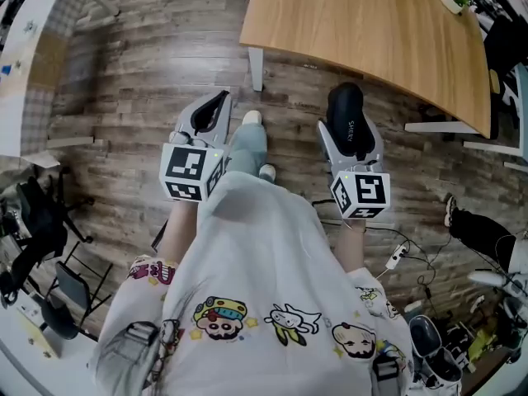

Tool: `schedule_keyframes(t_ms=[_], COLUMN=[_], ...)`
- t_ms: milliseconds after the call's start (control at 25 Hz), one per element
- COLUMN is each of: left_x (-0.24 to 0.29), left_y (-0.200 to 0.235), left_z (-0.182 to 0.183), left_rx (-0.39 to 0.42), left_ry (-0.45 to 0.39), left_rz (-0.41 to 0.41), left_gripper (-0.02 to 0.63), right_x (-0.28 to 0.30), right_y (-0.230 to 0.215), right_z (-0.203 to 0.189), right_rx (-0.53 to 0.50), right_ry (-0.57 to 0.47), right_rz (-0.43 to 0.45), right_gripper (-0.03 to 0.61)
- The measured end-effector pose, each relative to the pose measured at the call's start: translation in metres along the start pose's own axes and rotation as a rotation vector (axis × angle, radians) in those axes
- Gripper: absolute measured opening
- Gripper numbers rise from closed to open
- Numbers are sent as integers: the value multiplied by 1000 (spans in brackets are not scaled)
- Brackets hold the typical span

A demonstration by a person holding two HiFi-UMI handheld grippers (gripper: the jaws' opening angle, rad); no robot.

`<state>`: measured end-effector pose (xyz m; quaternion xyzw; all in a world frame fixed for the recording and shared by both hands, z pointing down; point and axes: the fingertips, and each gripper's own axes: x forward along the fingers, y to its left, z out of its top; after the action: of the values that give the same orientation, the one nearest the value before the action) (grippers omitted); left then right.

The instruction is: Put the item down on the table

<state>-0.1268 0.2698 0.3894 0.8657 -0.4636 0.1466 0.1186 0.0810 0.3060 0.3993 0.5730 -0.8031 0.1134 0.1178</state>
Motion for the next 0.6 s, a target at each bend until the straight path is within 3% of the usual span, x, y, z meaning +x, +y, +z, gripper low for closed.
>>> schedule_keyframes(t_ms=[600], left_x=[130], left_y=[92], left_z=[63], left_rx=[28], left_ry=[-19], left_rz=[-107], left_gripper=[-2], right_x=[141], right_y=[-33], right_z=[63], right_rx=[-3], right_ry=[-9], right_rz=[-58], right_gripper=[359])
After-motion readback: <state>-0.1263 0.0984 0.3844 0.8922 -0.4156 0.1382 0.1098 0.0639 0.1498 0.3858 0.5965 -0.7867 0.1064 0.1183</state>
